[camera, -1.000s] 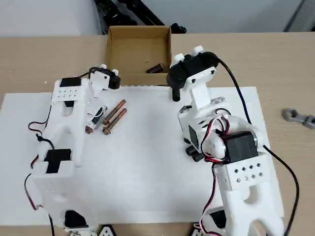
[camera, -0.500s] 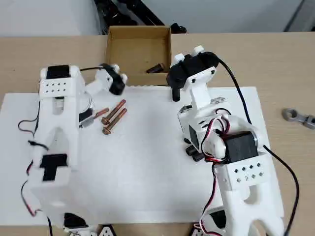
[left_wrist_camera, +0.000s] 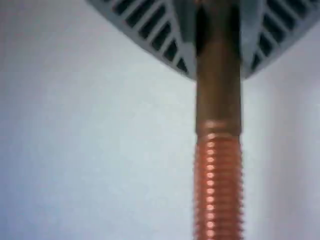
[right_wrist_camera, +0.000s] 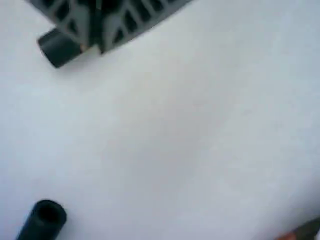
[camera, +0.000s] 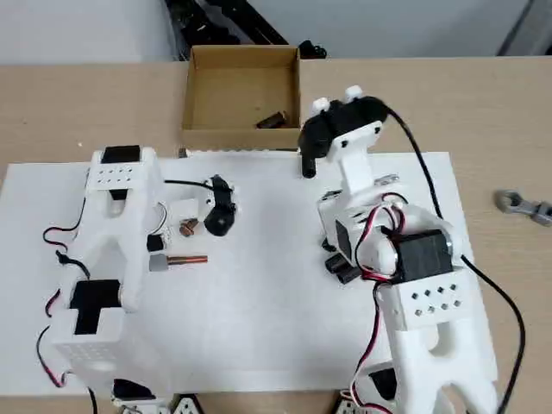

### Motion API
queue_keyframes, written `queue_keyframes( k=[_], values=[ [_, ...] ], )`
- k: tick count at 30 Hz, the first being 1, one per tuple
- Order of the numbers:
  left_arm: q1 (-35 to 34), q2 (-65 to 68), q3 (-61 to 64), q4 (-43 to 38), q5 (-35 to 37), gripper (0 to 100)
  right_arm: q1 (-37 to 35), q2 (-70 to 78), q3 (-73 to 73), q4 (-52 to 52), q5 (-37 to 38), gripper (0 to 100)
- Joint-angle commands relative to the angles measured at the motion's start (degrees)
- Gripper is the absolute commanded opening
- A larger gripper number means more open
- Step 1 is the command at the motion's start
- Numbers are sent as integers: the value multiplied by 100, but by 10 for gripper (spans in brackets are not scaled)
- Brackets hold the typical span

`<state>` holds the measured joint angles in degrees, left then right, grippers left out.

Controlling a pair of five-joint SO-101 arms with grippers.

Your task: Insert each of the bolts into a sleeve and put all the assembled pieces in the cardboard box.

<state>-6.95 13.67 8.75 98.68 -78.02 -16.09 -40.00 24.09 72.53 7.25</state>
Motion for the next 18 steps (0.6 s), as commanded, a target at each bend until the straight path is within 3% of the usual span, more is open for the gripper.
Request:
queue_keyframes(
  k=[1, 10, 18],
  values=[
    [-53, -167, 13, 79, -281, 5, 207, -136, -35, -31, 62, 3],
    [-53, 721, 312, -703, -123, 8, 233, -127, -35, 4, 62, 3],
    [-229, 756, -338, -211, 308, 117, 233, -92, -35, 4, 62, 3]
  ],
)
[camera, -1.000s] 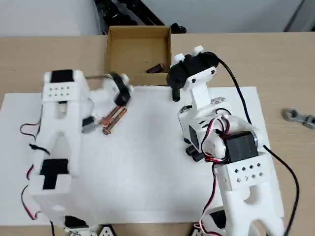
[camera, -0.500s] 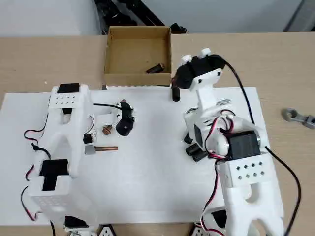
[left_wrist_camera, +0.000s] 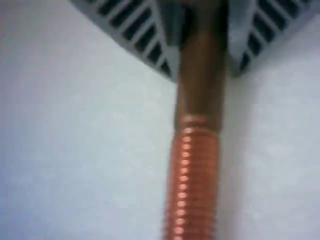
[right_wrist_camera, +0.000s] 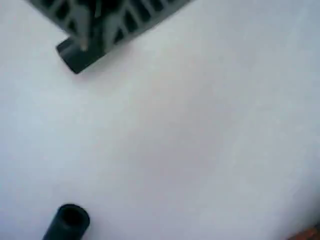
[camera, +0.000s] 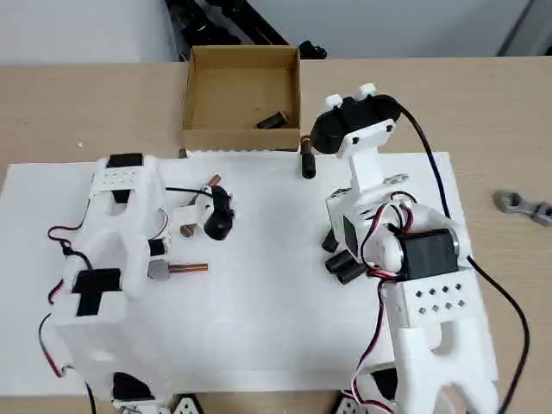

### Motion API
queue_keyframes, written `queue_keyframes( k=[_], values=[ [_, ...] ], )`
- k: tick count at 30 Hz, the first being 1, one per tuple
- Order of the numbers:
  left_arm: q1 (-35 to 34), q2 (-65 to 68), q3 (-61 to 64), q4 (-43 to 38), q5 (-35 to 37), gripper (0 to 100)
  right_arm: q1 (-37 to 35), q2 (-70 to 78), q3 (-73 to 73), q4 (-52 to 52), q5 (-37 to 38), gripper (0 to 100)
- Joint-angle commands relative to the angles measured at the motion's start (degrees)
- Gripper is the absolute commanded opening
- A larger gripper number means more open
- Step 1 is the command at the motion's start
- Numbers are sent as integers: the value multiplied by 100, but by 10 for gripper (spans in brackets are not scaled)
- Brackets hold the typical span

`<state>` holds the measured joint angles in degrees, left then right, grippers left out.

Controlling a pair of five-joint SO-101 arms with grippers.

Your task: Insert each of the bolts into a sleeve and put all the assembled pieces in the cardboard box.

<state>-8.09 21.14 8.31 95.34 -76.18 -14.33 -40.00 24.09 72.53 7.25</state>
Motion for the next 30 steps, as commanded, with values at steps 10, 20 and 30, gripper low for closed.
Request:
queue_keyframes(
  k=[10, 20, 30],
  values=[
    [-185, 9, -1042, 492, 835, 152, 57, -92, -35, 4, 62, 3],
    [44, -607, -1121, 484, 3947, 151, 48, -92, -26, -13, 62, 3],
    [211, -2251, -840, 492, 7877, 151, 48, -84, -26, -40, 62, 3]
  ],
)
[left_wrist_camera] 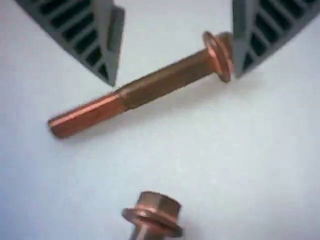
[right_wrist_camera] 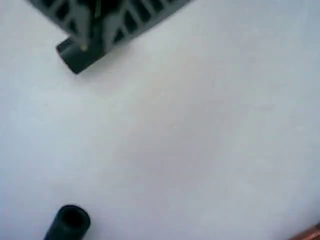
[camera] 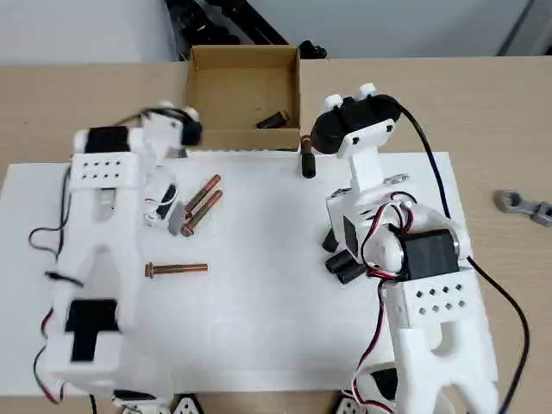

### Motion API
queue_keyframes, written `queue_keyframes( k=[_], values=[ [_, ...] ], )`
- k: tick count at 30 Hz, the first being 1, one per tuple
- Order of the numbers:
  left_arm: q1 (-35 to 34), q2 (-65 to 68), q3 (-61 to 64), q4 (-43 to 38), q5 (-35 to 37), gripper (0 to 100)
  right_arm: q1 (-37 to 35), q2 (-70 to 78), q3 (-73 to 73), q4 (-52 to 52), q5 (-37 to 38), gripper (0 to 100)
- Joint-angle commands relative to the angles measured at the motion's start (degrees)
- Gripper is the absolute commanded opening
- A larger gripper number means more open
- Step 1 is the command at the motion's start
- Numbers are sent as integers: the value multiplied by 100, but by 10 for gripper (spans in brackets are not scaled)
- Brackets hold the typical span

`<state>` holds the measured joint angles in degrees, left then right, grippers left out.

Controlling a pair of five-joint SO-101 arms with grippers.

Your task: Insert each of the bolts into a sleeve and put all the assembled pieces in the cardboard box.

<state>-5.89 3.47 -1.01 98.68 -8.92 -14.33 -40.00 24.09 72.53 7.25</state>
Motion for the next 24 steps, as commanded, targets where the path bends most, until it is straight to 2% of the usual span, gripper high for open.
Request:
queue_keyframes(
  k=[1, 4, 6, 11, 14, 16, 20, 24],
  values=[
    [-9, -501, 224, 158, 1662, 151, 48, -84, -26, -40, 62, 3],
    [-9, -422, 602, 158, 3455, 152, 48, -84, -26, -40, 62, 3],
    [26, -316, 857, 158, 4211, 152, 48, -84, -26, -40, 62, 3],
    [88, -185, 1156, 158, 4466, 155, 48, -84, -26, -40, 62, 3],
    [97, -193, 1235, 158, 5213, 156, 40, -84, -26, -40, 62, 3],
    [193, -185, 1253, 141, 5468, 156, 40, -84, -26, -40, 62, 3],
    [290, -176, 1393, 141, 5635, 156, 40, -110, -26, -40, 62, 3],
    [273, 123, 1895, -211, 5644, 156, 40, -110, -26, -40, 62, 3]
  ],
)
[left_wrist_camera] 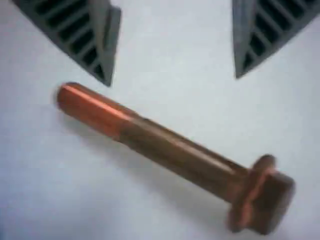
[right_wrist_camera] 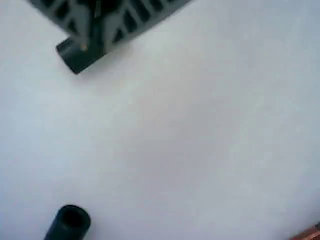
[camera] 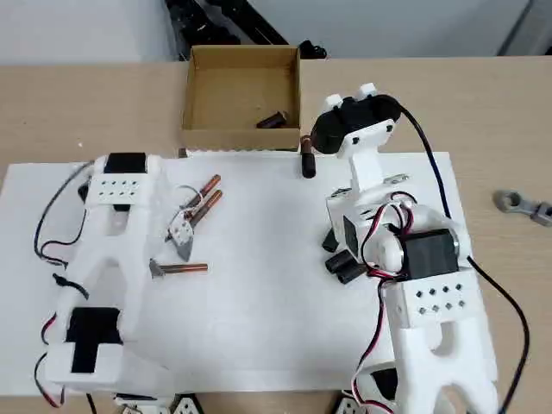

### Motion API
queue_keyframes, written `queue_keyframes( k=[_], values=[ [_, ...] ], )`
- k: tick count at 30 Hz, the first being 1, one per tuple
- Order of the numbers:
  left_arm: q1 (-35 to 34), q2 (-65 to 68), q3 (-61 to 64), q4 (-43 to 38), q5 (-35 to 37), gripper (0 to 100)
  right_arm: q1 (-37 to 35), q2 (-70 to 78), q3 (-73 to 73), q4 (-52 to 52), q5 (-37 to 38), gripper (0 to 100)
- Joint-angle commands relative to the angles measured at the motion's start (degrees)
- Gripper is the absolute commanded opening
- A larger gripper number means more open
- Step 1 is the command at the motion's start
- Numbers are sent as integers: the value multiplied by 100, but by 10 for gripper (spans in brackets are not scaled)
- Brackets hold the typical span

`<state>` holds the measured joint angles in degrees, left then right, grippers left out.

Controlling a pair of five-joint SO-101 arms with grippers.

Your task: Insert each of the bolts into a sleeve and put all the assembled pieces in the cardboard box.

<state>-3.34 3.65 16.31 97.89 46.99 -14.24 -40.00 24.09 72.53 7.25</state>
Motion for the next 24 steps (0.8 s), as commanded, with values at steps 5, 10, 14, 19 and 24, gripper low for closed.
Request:
queue_keyframes(
  k=[5, 10, 14, 19, 24],
  values=[
    [18, 765, 154, -387, 53, 155, 31, -127, -26, -31, 62, 3],
    [-79, 941, 136, -782, 44, 152, 31, -136, -26, 4, 62, 3],
    [-105, 862, -295, -273, -97, 152, 40, -136, -26, 4, 62, 3],
    [-141, 123, -963, 246, -316, 152, 22, -92, -26, -31, 62, 3],
    [-132, -176, -848, 176, -123, 155, 13, -84, -26, -48, 62, 3]
  ],
)
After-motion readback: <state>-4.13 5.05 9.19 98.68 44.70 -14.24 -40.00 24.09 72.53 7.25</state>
